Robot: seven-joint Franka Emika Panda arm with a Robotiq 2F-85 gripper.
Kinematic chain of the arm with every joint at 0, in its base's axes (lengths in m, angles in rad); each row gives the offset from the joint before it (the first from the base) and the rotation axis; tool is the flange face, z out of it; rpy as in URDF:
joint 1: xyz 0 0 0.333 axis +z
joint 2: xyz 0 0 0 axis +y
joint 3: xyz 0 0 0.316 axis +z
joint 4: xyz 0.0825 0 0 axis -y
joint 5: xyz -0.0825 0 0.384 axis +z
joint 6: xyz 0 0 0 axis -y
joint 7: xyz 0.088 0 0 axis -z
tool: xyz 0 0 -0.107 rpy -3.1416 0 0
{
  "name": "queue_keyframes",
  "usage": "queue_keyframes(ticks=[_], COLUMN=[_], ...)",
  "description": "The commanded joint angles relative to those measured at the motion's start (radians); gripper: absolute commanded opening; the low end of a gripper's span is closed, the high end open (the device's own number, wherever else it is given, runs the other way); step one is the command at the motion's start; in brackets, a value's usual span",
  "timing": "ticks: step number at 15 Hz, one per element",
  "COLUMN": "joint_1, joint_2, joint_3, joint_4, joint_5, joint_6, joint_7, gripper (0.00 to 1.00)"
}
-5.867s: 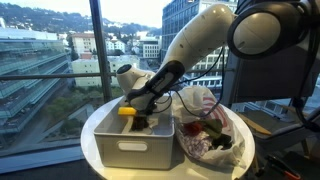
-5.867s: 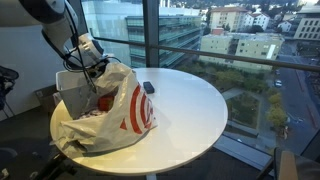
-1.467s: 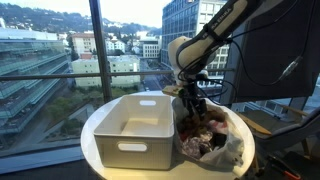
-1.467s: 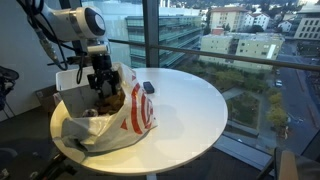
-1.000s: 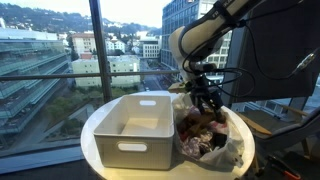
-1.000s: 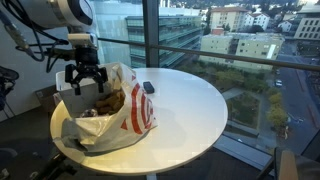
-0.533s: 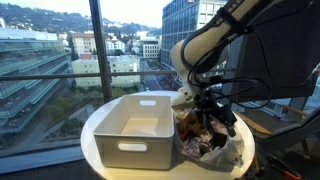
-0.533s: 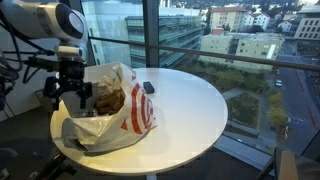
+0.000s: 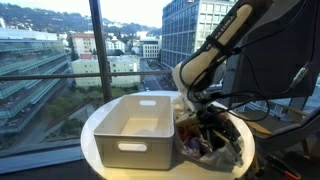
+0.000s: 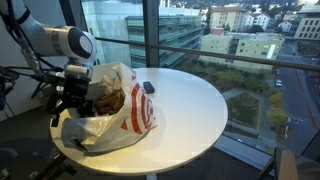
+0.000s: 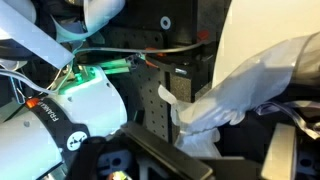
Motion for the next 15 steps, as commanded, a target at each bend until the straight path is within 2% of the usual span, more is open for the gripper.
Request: queue_keyframes(ticks=[1, 2, 3, 8, 12, 15], joint_1=[-0.002, -0.001, -0.001, 0.000, -0.012, -0.015], joint_2=[0.068, 0.077, 0.083, 0.101, 0.088, 0.042], joint_3=[-0.020, -0.027, -0.033, -0.051, -0.055, -0.069], joint_4=[0.032, 0.033, 0.034, 0.053, 0.099, 0.141], joint_5=[0.026, 0.028, 0.031, 0.064, 0.073, 0.058], joint_6=[-0.012, -0.021, -0.026, -0.062, -0.172, -0.293], joint_7=[-0.031, -0.021, -0.009, -0.010, -0.072, -0.071], gripper=[0.75, 0.74, 0.68, 0.29, 0.01, 0.00])
